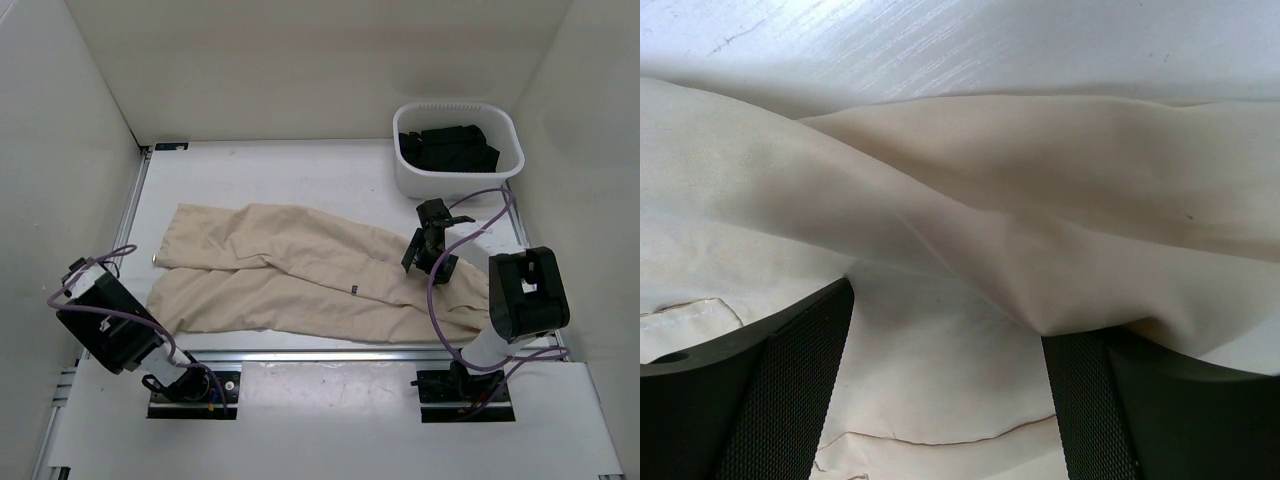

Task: Fold and stack the trousers
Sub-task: Fold the trousers

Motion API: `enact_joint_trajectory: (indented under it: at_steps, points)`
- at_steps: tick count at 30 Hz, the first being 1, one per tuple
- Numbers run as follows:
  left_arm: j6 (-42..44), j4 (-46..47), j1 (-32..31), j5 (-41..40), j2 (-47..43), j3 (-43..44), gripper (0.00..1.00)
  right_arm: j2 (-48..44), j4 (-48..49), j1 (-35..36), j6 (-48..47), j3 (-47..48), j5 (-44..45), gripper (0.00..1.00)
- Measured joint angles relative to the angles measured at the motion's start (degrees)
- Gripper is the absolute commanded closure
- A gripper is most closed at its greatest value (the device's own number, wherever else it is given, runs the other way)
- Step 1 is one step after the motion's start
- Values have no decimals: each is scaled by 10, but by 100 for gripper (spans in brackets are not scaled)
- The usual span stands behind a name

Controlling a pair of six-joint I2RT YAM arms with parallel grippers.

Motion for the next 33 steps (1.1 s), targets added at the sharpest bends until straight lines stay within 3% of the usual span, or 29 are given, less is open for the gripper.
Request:
enact_joint_trajectory:
  at_steps: [2,3,6,13,17,22,27,33]
  points:
    - [0,15,12,-7,4,0,54,0,-2,0,0,0,0,21]
    - [0,21,16,-11,5,0,40,0,-2,0,0,0,0,21]
    - [1,23,23,-17,11,8,28,0,-3,0,0,0,0,21]
    - [0,-5,10,12,11,169,22,-21,-48,0,-15,5,17,20]
    - [1,7,-63,32,29,262,19,-39,-100,-8,-35,61,30,20]
    - [1,16,-139,81,148,308,17,-65,-123,-65,-47,115,14,20]
    - [1,19,-158,99,284,326,17,-90,-147,-162,-50,118,-24,20]
    - [-2,16,-160,125,326,388,28,-103,-164,-219,-56,103,-38,20]
